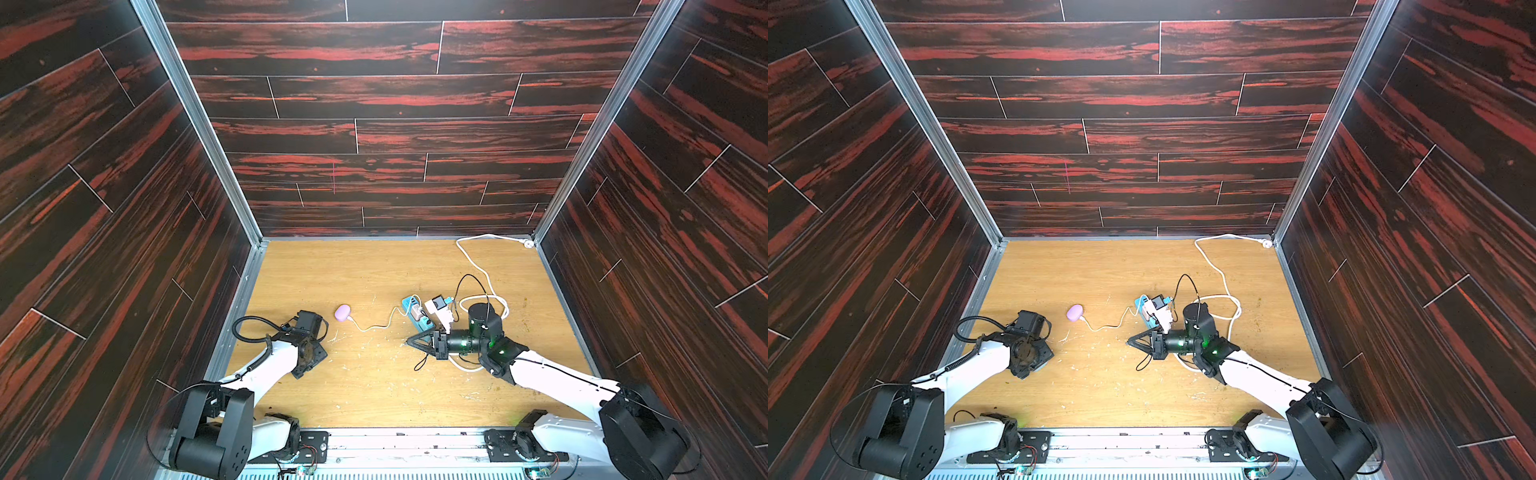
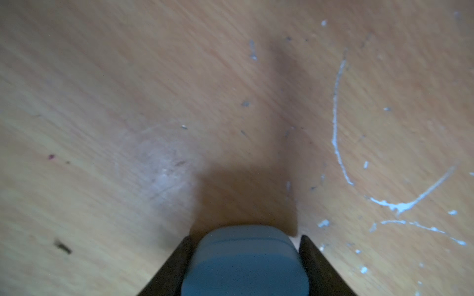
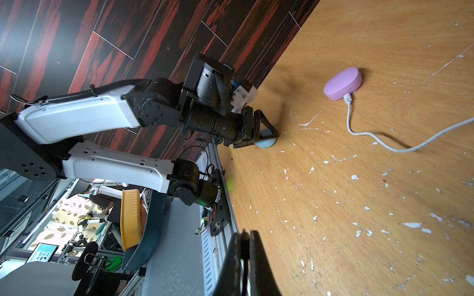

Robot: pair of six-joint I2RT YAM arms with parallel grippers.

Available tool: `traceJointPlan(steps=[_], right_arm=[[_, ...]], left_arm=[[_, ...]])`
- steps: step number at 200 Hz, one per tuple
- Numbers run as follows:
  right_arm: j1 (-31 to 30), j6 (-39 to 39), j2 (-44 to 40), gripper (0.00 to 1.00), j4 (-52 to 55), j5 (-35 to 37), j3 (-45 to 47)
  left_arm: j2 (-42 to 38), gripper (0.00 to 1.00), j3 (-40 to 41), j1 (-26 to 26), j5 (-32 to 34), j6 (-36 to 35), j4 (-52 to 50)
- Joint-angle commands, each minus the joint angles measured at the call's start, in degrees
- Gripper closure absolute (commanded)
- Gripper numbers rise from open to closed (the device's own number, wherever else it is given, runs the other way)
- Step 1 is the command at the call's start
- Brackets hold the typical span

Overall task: Charge the bluetooth headset
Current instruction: Pick up the bluetooth headset from the center of the board, then insert the charging cable into the bluetooth headset.

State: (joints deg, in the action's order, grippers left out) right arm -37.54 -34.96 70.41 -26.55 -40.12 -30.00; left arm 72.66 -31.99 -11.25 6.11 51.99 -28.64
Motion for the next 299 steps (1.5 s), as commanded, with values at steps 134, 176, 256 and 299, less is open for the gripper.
traceJointPlan(steps=[134,176,256,299], right_arm=[[-9.38,7.81,1.27,1.00,-2.54,21.92,-7.92],[-11.98,8.54,3.54,1.00,-8.27,29.54,-7.35],[-14.50,10.18,10.13,1.00,-17.09,36.13,-10.17],[-15.09,10.50,11.05,1.00,-22.48,39.18,-9.75]], left_arm=[[-15.07,0.73,-2.04,-10.79,-13.19,34.77,26.94],[-15.64,0.76,-2.35,-14.65,-10.74,42.07,34.69],[-14.79,0.77,-5.78,-19.22,-8.57,45.86,39.67],[-14.08,0.77,-6.01,-20.32,-8.77,47.23,41.90]])
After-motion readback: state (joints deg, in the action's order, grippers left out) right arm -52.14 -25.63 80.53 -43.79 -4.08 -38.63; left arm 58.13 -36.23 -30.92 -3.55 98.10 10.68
